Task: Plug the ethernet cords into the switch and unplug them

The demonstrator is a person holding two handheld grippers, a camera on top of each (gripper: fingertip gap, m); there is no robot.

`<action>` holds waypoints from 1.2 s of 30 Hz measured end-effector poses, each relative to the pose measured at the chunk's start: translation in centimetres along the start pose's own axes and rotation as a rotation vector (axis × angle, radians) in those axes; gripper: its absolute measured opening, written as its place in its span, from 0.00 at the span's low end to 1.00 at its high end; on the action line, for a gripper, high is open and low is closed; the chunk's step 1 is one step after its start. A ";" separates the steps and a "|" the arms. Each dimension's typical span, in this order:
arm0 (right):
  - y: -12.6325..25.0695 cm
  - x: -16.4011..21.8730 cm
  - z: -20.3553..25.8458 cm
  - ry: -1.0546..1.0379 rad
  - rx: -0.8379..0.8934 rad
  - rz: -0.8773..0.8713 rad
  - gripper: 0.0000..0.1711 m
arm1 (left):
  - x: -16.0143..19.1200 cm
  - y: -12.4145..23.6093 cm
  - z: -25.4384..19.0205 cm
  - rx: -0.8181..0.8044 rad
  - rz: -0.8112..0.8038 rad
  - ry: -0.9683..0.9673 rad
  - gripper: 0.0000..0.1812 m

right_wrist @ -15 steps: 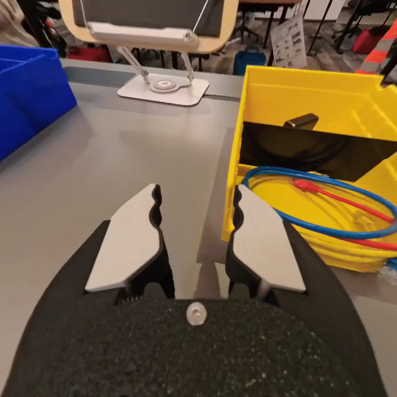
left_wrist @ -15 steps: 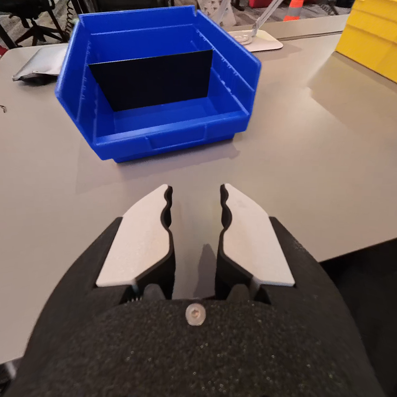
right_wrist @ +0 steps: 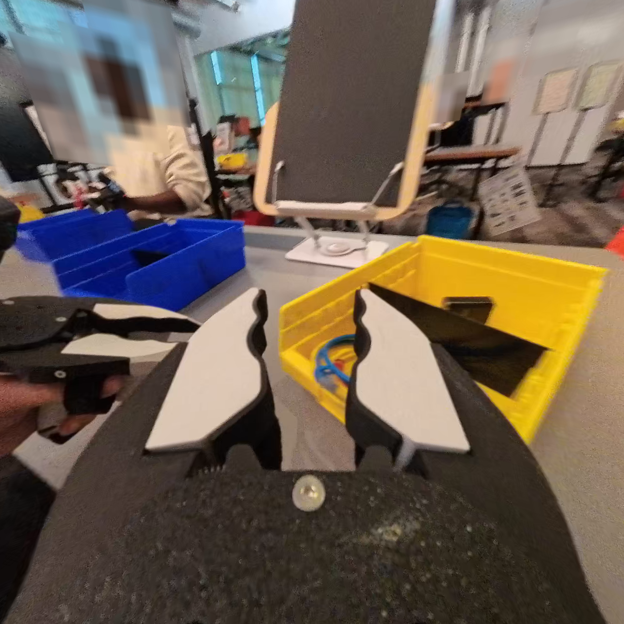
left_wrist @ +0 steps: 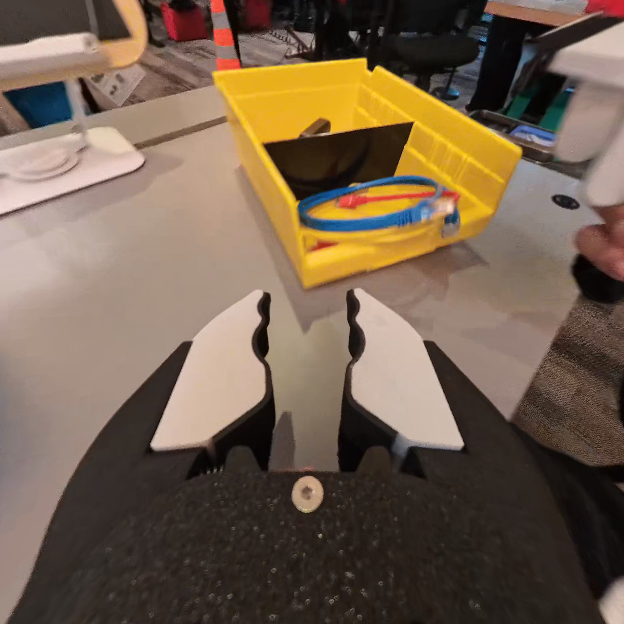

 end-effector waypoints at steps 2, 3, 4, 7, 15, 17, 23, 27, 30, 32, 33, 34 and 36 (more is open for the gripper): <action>3.2 -0.3 -3.5 0.005 0.238 -0.058 0.22 | -1.6 -3.8 -1.2 -0.005 0.007 -0.032 0.24; 4.2 0.3 -5.1 -0.021 0.336 -0.015 0.19 | -2.3 -5.4 -1.2 -0.036 0.010 -0.054 0.24; 4.7 1.5 -6.3 -0.029 0.399 0.061 0.22 | -2.9 -6.7 -1.2 -0.056 0.011 -0.062 0.24; 4.7 5.0 -8.0 -0.081 0.483 0.242 0.25 | -3.5 -9.4 -1.1 -0.009 0.063 0.008 0.18; 1.9 7.2 -8.7 -0.156 0.573 0.371 0.05 | -3.2 -10.5 0.0 -0.051 0.112 0.038 0.04; 1.3 6.1 -7.5 -0.139 0.574 0.325 0.04 | -3.7 -9.1 0.9 -0.076 0.068 0.051 0.03; -4.7 4.6 -2.7 -0.065 0.458 0.289 0.04 | -3.5 -3.0 7.1 -0.246 0.001 0.008 0.03; -9.8 4.4 0.7 -0.021 0.352 0.258 0.04 | -2.1 0.8 11.7 -0.363 -0.028 0.058 0.03; -12.8 5.5 1.8 -0.047 0.300 0.285 0.03 | -0.7 1.8 13.9 -0.418 -0.006 0.072 0.03; -13.9 6.6 2.2 -0.060 0.271 0.314 0.03 | 0.4 1.8 14.8 -0.439 0.021 0.081 0.03; -14.3 7.2 2.2 -0.064 0.260 0.329 0.03 | 1.0 1.6 15.0 -0.448 0.036 0.084 0.03; -14.5 7.7 2.2 -0.067 0.253 0.345 0.03 | 1.7 1.4 15.1 -0.449 0.056 0.093 0.03; -14.9 8.4 1.8 -0.045 0.252 0.377 0.03 | 3.0 1.1 15.0 -0.425 0.062 0.128 0.05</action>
Point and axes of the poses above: each gripper's, where its closed fingertips meet, y back along the fingers, x out of its underside, z = x × y across the jaws, the point moved 7 cm from there along y, back along the fingers, and after that the axes turned 11 degrees about -x, right-handed, at the moved point
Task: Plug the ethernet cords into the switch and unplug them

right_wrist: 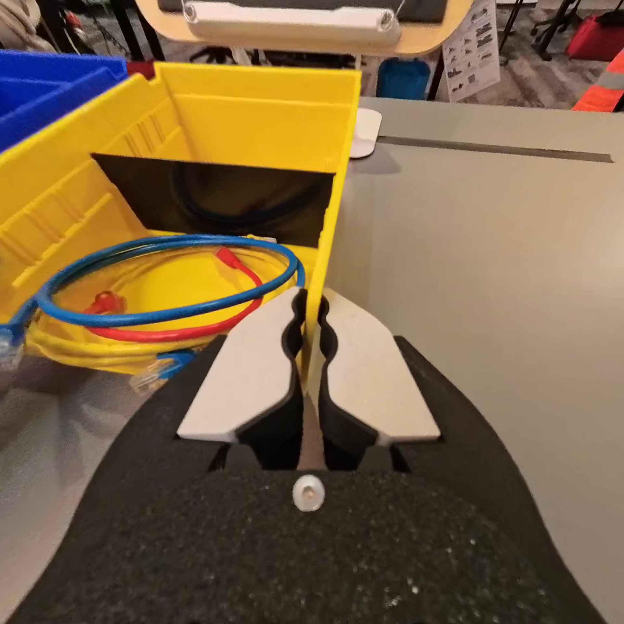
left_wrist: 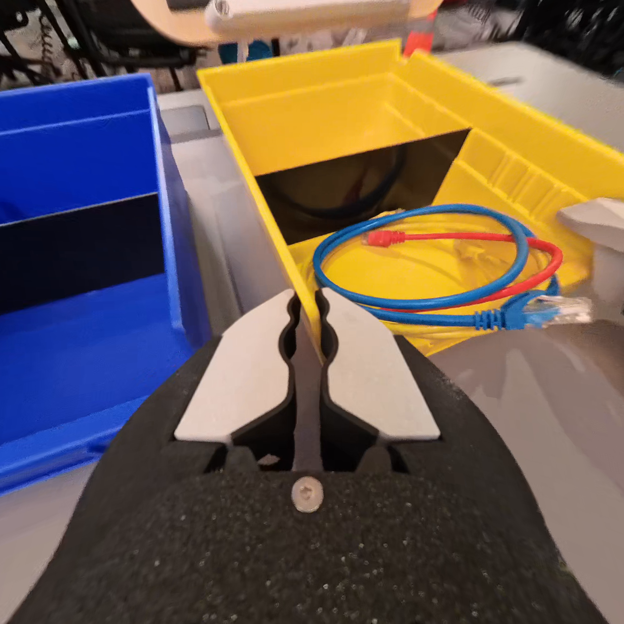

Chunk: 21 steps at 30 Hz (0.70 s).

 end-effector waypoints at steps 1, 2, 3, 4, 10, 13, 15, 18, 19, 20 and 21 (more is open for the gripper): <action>-0.2 0.1 -0.3 0.005 0.000 0.014 0.03 | 0.2 0.2 -0.1 0.016 -0.011 0.015 0.06; -0.3 0.1 -0.4 0.008 -0.029 0.011 0.03 | 0.3 0.5 -0.1 0.026 -0.005 0.010 0.06; -0.1 0.1 -0.6 0.005 -0.062 0.018 0.03 | 0.3 1.0 -0.2 0.044 0.010 -0.003 0.08; 0.1 0.1 -0.6 0.008 -0.106 0.019 0.05 | 0.2 1.8 -0.1 0.071 0.017 -0.003 0.11; 3.5 -1.0 -0.6 0.164 -0.184 -0.121 0.20 | 1.6 8.0 11.3 -0.053 -0.033 0.242 0.13; 3.7 -1.5 -0.1 0.250 -0.151 -0.145 0.20 | 2.9 8.3 20.6 -0.260 0.034 0.274 0.14; 3.9 -1.7 0.9 0.298 -0.134 -0.153 0.18 | 2.8 7.5 23.8 -0.222 0.044 0.335 0.18; 4.7 -2.2 3.9 0.360 -0.164 -0.212 0.16 | 2.6 4.6 25.2 -0.117 0.095 0.316 0.20; 5.0 -2.3 5.4 0.376 -0.194 -0.232 0.15 | 2.5 3.6 25.2 -0.084 0.100 0.302 0.16; 5.1 -2.3 7.0 0.387 -0.238 -0.241 0.15 | 2.4 2.7 25.1 -0.055 0.102 0.288 0.12; 5.1 -2.0 8.8 0.392 -0.291 -0.235 0.15 | 2.6 2.0 25.1 -0.052 0.111 0.275 0.08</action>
Point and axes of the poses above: each gripper's, where its closed fingertips meet, y back along the fingers, x out of its underside, z = x × y across the jaws, the point moved 7 cm from there along y, back along the fingers, and after that the axes turned 11 degrees about -x, right-handed, at the moved point
